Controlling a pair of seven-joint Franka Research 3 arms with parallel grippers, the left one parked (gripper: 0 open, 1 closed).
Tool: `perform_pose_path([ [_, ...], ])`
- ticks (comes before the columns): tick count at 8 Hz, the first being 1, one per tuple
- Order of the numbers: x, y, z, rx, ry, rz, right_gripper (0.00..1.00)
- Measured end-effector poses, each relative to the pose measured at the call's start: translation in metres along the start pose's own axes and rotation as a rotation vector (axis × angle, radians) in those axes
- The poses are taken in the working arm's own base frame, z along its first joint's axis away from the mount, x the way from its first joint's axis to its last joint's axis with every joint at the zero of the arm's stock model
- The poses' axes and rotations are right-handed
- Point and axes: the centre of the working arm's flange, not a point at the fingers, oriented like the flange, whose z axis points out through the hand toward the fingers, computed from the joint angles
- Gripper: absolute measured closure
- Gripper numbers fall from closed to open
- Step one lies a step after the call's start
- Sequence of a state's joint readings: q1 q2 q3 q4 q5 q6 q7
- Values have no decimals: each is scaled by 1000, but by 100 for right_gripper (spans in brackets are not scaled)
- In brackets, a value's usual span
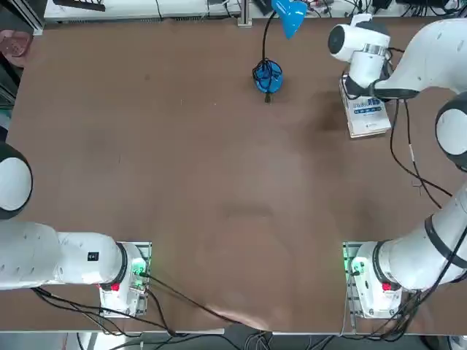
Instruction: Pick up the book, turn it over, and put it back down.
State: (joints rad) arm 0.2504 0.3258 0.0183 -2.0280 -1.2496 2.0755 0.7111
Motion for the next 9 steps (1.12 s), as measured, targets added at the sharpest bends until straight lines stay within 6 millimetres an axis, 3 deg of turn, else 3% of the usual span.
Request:
perform_pose_path([
  [4,-24,-69,-58,-130,44,-53,90],
  [9,-51,-113,-21,-256,60,-58,90],
])
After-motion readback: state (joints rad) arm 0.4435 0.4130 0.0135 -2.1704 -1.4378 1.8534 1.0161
